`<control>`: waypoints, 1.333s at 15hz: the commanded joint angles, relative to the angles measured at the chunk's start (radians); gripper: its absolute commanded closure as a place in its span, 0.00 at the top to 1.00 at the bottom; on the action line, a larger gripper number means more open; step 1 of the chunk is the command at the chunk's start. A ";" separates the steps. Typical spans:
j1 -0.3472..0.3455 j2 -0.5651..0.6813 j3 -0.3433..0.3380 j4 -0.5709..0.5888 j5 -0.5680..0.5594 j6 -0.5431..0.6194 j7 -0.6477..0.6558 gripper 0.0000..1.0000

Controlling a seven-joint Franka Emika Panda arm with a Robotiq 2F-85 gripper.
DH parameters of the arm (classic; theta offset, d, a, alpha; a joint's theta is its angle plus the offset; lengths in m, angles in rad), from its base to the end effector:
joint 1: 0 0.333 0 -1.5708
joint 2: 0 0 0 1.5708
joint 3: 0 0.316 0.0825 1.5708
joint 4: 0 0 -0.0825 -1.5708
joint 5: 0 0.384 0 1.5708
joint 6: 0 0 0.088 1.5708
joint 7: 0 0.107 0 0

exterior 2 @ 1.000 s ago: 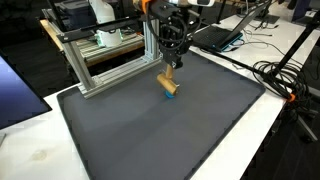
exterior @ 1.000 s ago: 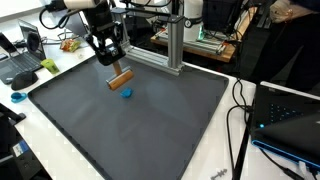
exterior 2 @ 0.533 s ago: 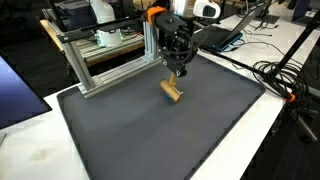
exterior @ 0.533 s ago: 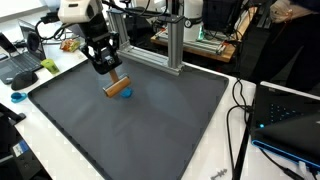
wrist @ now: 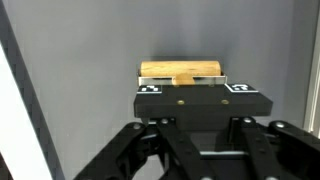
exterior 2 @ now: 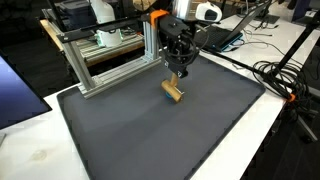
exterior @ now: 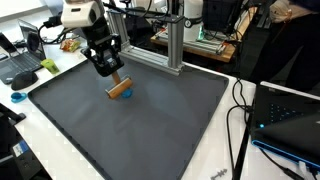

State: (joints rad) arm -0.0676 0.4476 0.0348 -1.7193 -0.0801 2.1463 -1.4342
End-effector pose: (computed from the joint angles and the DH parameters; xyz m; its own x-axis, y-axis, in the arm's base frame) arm 0.6605 -0.0272 0.3263 0.1275 0.9904 -0.0536 0.9916 -0.1284 -0.0140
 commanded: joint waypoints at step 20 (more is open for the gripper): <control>-0.016 -0.052 0.029 -0.124 0.025 0.080 0.012 0.22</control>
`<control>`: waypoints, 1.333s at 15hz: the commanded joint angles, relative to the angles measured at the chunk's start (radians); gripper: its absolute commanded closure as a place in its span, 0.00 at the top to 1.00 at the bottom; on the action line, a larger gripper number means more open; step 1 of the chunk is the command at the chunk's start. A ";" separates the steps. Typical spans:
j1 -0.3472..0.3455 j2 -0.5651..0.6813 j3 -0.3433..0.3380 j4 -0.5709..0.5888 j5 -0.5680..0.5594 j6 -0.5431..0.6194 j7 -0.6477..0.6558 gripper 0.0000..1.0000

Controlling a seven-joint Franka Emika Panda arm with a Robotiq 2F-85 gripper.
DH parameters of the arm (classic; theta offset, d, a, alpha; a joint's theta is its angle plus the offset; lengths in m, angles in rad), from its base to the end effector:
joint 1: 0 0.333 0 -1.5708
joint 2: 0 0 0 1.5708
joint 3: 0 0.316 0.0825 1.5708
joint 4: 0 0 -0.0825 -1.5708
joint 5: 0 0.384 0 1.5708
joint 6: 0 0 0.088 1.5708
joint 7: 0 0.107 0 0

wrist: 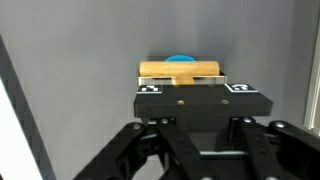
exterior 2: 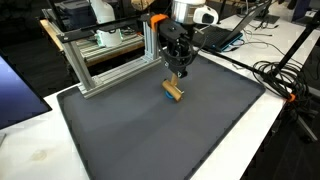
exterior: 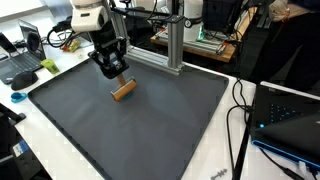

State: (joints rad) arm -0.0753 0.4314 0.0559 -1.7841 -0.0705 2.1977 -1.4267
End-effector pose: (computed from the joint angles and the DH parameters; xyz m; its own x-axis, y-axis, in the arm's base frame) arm 0.6495 -0.0179 0.3126 0.1259 0.9914 -0.0352 0.9919 -0.1264 -0.0125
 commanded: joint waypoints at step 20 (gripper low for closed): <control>-0.042 -0.061 -0.004 -0.168 0.035 0.116 -0.033 0.22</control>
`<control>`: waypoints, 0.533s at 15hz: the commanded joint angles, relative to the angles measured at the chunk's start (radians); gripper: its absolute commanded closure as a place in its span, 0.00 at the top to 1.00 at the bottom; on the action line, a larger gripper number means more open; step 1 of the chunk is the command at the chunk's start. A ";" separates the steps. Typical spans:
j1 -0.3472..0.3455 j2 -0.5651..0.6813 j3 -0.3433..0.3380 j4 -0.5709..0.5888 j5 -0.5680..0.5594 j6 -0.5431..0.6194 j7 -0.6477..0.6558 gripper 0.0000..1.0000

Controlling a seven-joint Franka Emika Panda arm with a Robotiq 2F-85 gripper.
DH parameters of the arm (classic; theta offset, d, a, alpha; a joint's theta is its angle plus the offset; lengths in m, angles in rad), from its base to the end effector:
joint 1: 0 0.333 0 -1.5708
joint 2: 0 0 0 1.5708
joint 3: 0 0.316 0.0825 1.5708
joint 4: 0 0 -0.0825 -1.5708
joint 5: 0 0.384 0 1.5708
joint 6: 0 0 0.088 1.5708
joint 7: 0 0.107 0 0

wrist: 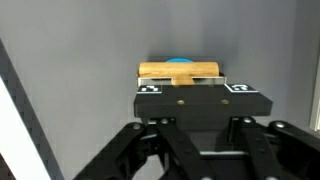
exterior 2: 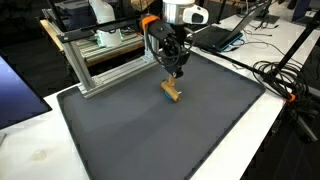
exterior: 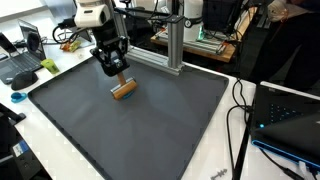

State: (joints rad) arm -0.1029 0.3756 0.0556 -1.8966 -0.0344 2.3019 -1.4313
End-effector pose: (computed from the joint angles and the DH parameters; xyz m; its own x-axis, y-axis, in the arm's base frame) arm 0.6296 -0.0324 0.3079 0.1676 0.9858 -0.0016 0.9854 -0.1675 0.0309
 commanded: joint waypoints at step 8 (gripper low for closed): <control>-0.005 0.003 -0.019 -0.048 -0.038 0.006 -0.009 0.22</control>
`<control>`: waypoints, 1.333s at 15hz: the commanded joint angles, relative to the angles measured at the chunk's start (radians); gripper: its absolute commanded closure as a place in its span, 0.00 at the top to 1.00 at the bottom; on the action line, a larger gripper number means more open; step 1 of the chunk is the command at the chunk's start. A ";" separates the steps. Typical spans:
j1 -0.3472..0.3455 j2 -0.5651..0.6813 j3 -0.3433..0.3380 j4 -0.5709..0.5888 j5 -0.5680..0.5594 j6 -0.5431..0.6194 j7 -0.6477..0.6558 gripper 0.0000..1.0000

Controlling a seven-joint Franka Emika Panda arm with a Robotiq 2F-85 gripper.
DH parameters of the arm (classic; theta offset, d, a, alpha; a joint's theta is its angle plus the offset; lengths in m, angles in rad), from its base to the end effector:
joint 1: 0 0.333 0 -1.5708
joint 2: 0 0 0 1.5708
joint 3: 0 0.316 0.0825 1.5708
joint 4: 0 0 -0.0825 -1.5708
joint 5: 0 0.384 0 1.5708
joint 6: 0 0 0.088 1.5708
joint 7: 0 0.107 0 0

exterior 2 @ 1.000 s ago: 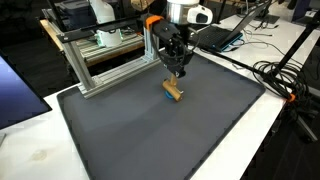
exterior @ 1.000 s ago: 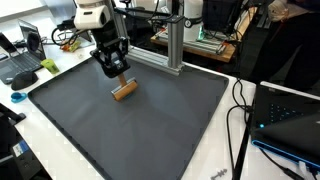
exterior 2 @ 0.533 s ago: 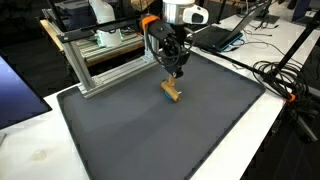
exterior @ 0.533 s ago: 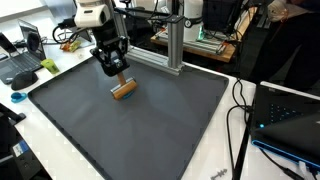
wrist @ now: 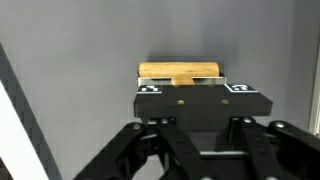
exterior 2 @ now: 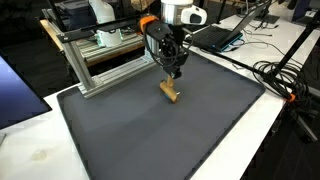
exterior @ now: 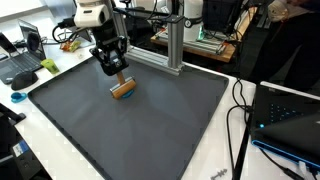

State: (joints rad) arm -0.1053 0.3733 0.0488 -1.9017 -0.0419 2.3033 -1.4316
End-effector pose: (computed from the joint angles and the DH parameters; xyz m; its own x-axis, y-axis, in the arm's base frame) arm 0.6280 -0.0380 0.3072 0.1710 0.9852 -0.0100 0.9849 -0.1707 0.0304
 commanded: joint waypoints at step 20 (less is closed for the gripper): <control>0.018 0.022 0.046 -0.013 -0.001 0.004 -0.035 0.22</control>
State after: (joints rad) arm -0.0897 0.3734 0.0815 -1.9020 -0.0703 2.3032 -1.4422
